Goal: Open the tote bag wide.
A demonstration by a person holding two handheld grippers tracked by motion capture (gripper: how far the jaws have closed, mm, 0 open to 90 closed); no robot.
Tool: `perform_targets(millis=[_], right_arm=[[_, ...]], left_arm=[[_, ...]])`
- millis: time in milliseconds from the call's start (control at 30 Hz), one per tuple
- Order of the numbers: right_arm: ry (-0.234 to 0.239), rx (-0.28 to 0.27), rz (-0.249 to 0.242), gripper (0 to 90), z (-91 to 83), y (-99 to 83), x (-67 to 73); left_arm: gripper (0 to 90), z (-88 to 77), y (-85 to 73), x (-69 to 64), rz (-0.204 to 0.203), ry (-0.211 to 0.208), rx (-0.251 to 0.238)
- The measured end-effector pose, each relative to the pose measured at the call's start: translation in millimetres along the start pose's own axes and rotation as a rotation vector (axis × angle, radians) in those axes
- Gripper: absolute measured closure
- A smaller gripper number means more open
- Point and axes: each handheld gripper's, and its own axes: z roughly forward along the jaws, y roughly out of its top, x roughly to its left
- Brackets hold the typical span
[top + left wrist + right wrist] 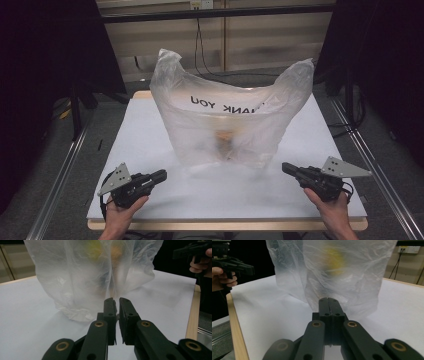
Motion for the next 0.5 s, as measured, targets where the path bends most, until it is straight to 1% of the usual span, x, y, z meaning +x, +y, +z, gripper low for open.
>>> perform_targets(millis=[33, 67, 100, 133, 167, 200, 233, 267, 300, 400, 500], right_arm=[[0.0, 0.0, 0.0, 90.0, 0.0, 0.0, 0.0], [0.01, -0.001, 0.007, 90.0, 2.2, 2.1, 0.7], [0.017, 0.0, 0.01, 90.0, 3.3, 3.3, 1.0], [0.019, 0.004, 0.012, 90.0, 3.9, 4.7, 1.5], [0.028, 0.002, 0.014, 90.0, 4.9, 6.4, 2.2], [0.029, 0.001, 0.016, 90.0, 5.2, 8.4, 2.8], [0.032, -0.001, 0.012, 90.0, 5.7, 10.3, 3.2], [0.034, 0.003, 0.01, 90.0, 5.6, 12.4, 3.7], [0.039, -0.003, 0.013, 90.0, 6.1, 13.9, 4.1], [0.042, -0.001, 0.017, 90.0, 6.1, 16.9, 4.4], [0.052, -0.003, 0.02, 90.0, 5.4, 23.8, 4.2]], left_arm=[[85.9, 0.0, 0.0, 0.0, 0.0, 0.0, 0.0], [85.9, -0.7, 1.3, 0.6, 0.01, 0.005, 0.004], [86.1, -0.4, 3.6, 1.1, -0.005, -0.031, 0.004], [87.3, 0.3, 4.5, -0.7, -0.013, -0.011, -0.001], [88.1, 0.3, 4.5, -0.7, -0.013, -0.011, -0.001], [88.3, 0.3, 7.1, -0.9, -0.001, -0.015, 0.008], [88.8, 0.5, 8.4, -1.3, -0.011, -0.036, 0.011], [89.2, 0.2, 9.8, -1.1, 0.0, -0.038, 0.013], [89.7, 1.0, 10.8, -3.1, -0.025, -0.048, 0.008], [90.0, 2.4, 13.6, -4.9, -0.033, -0.049, 0.009], [90.0, 6.6, 19.2, -7.9, -0.033, -0.066, 0.028]])
